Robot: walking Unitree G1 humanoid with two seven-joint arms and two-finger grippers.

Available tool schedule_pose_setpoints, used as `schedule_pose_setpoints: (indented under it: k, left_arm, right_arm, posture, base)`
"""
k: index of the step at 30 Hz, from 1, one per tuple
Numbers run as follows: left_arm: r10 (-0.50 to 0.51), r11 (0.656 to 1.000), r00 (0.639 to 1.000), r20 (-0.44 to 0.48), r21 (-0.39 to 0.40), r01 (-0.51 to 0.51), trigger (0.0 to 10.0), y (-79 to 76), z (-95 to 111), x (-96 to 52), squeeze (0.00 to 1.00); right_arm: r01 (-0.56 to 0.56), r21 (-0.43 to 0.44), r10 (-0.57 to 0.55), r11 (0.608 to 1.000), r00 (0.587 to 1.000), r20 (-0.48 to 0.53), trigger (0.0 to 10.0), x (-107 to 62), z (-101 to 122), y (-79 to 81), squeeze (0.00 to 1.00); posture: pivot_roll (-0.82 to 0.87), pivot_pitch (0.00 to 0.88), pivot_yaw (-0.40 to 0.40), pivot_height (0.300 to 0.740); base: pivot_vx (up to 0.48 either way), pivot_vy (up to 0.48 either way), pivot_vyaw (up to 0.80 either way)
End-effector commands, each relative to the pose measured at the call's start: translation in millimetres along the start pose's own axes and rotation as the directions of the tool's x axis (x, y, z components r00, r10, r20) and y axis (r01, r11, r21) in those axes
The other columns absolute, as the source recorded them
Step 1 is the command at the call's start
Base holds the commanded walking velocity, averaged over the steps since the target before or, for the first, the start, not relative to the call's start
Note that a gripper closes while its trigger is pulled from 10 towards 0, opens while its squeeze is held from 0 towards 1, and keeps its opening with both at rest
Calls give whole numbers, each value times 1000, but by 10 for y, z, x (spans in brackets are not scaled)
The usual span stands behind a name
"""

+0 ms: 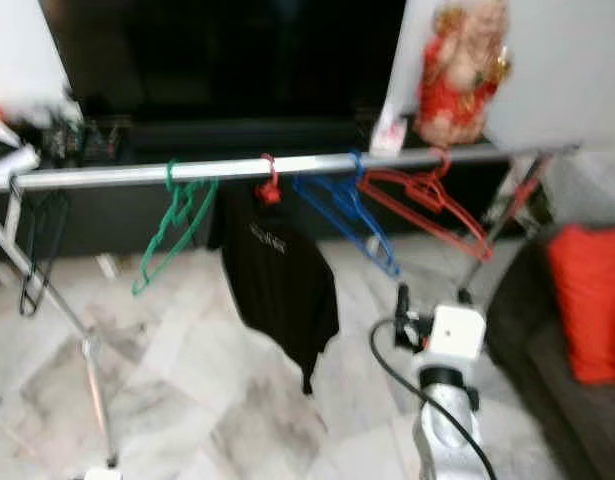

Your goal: Hang hanger

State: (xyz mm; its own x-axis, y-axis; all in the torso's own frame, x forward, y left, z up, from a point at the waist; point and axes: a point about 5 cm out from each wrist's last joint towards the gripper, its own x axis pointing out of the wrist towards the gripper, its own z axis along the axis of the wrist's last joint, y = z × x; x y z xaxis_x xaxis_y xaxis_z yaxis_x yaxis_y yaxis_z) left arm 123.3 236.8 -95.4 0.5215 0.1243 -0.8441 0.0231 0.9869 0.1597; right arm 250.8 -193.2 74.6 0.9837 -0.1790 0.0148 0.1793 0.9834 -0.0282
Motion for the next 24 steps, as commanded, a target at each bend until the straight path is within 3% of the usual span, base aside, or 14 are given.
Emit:
schedule_pose_setpoints:
  k: [1, 15, 19, 20, 21, 24]
  left_arm:
    - [-10, 1000, 1000, -28, -4, 10, 10000, -3, -89, -22, 0]
    - [0, 1000, 999, -53, -10, -1, 10000, 74, -176, -54, 0]
    - [-4, 1000, 998, -57, -13, 3, 10000, 42, -190, -55, 0]
    - [-4, 1000, 998, -57, -13, 3, 10000, 42, -190, -55, 0]
    - [-6, 1000, 998, -59, -13, 5, 10000, 17, -198, -54, 0]
    - [-7, 1000, 998, -60, -15, 6, 10000, -2, -204, -54, 0]
  right_arm:
    - [7, -1, -7, 1000, 1000, -10, 10000, 16, -20, -23, 0]
    - [-9, -33, 6, 999, 995, -103, 10000, 33, -272, -57, 0]
    - [-27, -113, -2, 993, 969, -247, 10000, 35, -576, -143, 0]
    - [-27, -113, -2, 993, 969, -247, 10000, 35, -576, -143, 0]
    - [5, -93, -38, 996, 936, -351, 10000, 9, -763, -239, 0]
    - [64, -36, -73, 997, 886, -459, 10000, -56, -942, -316, 0]
  posture:
    - [-52, 0, -35, 740]
    - [-49, 0, -38, 740]
    - [-52, 0, -33, 740]
    - [-52, 0, -33, 740]
    - [-57, 0, -35, 740]
    - [-58, 0, -35, 740]
  base:
    - [-289, 0, 0]
    - [-287, 0, 0]
    - [-290, 0, 0]
    - [-292, 0, 0]
    - [-285, 0, 0]
    - [-287, 0, 0]
